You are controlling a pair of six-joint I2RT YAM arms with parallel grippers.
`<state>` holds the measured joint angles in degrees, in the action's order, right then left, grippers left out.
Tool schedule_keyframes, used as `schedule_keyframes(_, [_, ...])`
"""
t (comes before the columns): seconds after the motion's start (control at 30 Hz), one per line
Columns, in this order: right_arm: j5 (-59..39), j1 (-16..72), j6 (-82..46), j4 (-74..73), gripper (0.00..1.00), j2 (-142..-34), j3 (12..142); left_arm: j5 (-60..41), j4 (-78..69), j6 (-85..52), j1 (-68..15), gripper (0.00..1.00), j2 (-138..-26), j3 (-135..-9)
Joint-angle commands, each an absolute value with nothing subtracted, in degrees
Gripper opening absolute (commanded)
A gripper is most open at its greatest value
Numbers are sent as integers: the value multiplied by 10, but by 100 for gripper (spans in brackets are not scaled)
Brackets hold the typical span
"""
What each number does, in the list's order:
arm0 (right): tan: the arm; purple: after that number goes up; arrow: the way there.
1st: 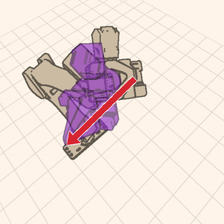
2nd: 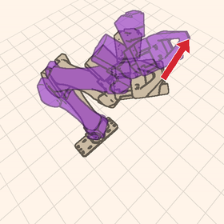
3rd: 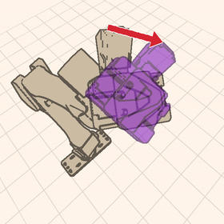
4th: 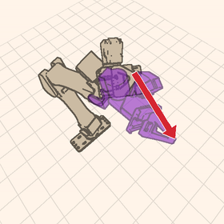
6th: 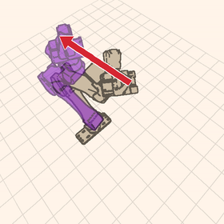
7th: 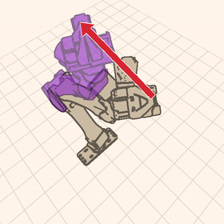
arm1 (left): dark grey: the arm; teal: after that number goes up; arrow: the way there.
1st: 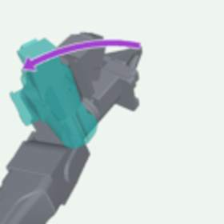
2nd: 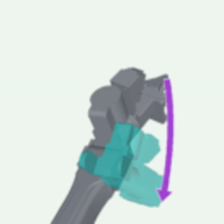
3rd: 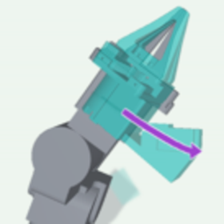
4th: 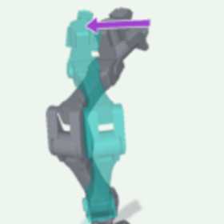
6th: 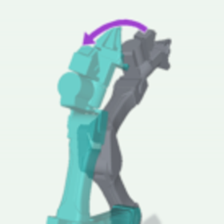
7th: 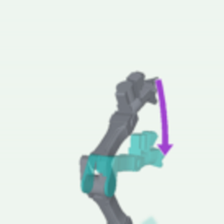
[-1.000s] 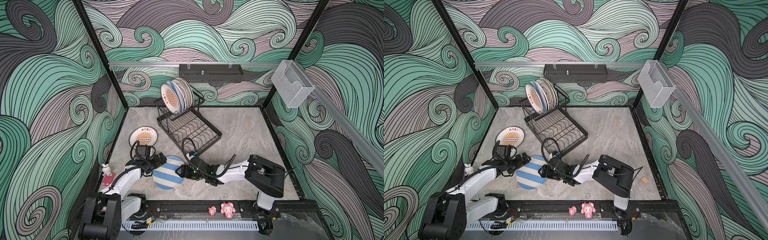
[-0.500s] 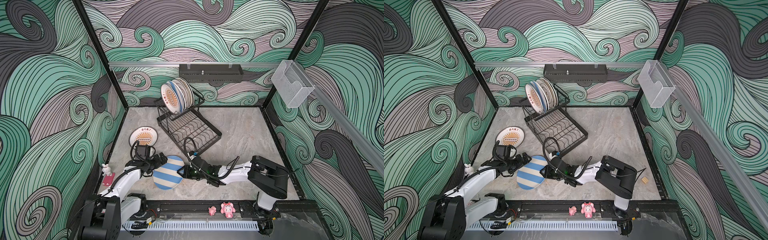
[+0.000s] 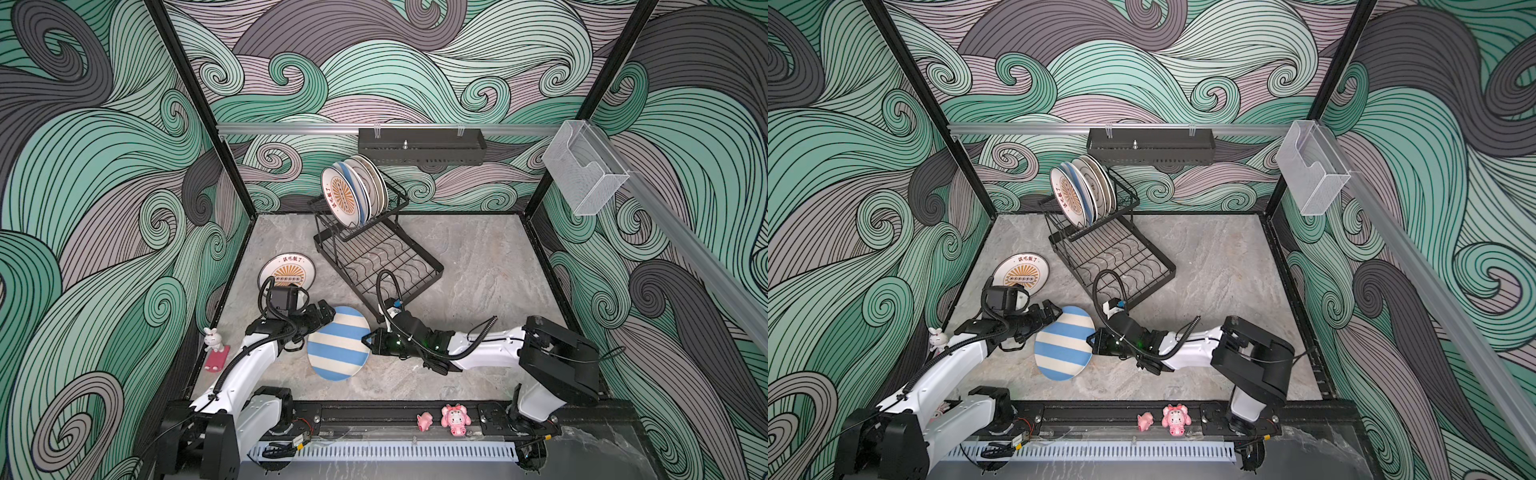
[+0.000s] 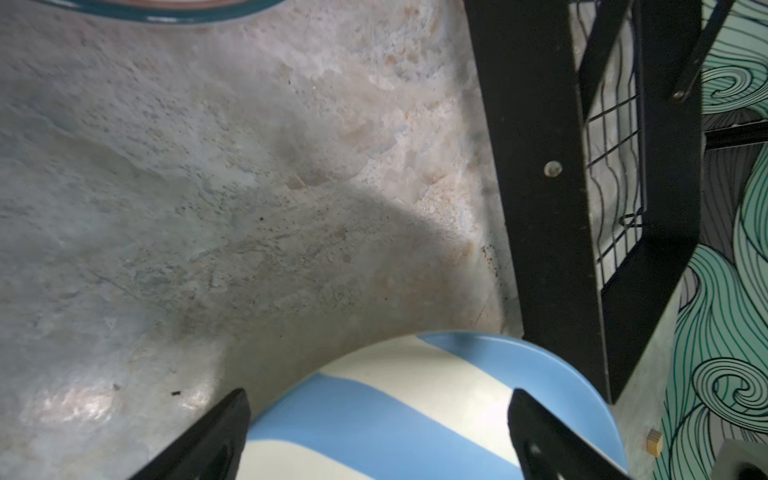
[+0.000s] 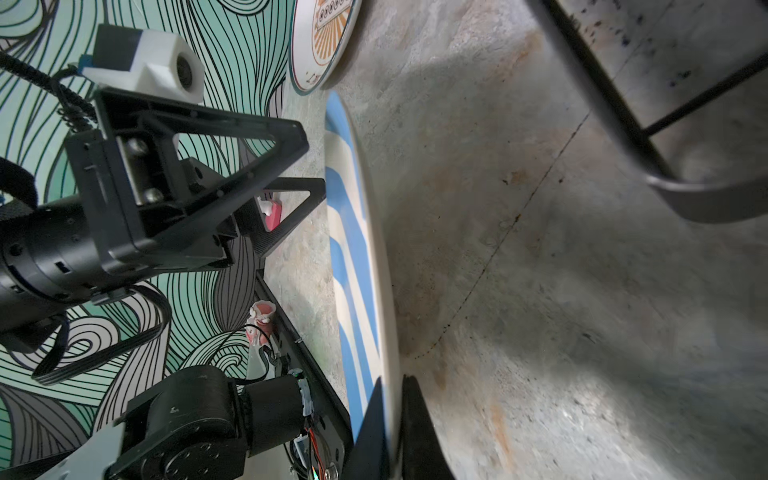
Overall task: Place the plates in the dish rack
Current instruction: 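Lift the striped plate and carry it to the rack with the right gripper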
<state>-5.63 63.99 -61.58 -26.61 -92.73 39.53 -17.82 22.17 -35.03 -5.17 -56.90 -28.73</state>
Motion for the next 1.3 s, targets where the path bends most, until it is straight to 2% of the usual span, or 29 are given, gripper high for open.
schedule_keyframes(0.0, [-22,635,-586,-249,4,-878,389,-194,269,-334,-53,99,-556,-332])
schedule_keyframes(0.27, [16,629,-510,-105,0,-745,396,-230,339,-296,-52,99,-551,-424])
schedule_keyframes(0.47, [52,626,-452,21,0,-662,433,-196,381,-236,-50,98,-556,-486])
schedule_keyframes(0.7, [137,605,-358,187,0,-602,529,-216,394,-202,-45,99,-584,-538])
schedule_keyframes(1.0, [250,580,-203,332,0,-661,775,-228,331,-167,-37,99,-574,-532])
schedule_keyframes(1.27, [321,579,-93,322,0,-798,968,-252,299,-163,-37,99,-593,-502])
